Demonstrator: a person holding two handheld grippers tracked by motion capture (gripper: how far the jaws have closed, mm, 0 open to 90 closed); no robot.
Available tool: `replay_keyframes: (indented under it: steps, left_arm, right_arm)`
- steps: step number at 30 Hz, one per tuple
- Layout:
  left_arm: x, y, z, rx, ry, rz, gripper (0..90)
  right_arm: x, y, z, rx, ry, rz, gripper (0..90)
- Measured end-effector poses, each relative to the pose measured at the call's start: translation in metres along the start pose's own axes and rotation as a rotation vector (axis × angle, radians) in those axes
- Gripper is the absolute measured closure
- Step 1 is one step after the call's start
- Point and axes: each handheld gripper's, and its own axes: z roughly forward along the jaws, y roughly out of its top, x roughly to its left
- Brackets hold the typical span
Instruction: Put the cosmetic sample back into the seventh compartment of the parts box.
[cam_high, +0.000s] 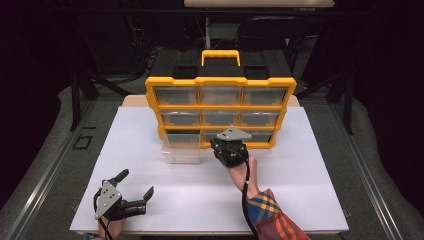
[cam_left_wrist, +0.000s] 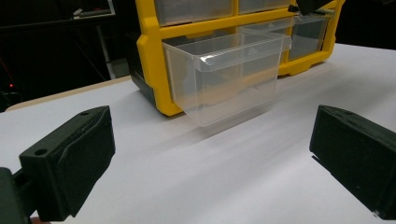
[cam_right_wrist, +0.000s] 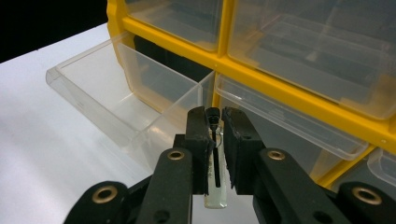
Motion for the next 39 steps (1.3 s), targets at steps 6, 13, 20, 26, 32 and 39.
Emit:
replay_keyframes:
  steps: [6,13,20,26,32,39]
  left_arm:
    - [0.0,0.0,0.0,0.001,0.005,0.001,0.1]
    - [0.0,0.0,0.0,0.0,0.003,0.0,0.0]
    - [0.0,0.0,0.0,0.002,0.004,0.001,0.1]
    - [0.0,0.0,-0.001,-0.001,0.004,-0.001,0.1]
    - [0.0,0.0,0.0,0.001,0.003,0.0,0.1]
    - [0.0,0.0,0.0,0.001,0.003,0.0,0.1]
  right_arm:
    - [0.002,0.005,0.0,-0.01,0.002,-0.009,80.4]
    - [0.004,0.01,0.002,-0.019,0.005,-0.013,80.4]
    - [0.006,0.017,0.002,-0.026,0.007,-0.019,80.4]
    - [0.011,0.024,0.003,-0.036,0.014,-0.035,80.4]
    - [0.015,0.032,0.004,-0.043,0.024,-0.046,80.4]
    - [0.016,0.033,0.005,-0.045,0.026,-0.049,80.4]
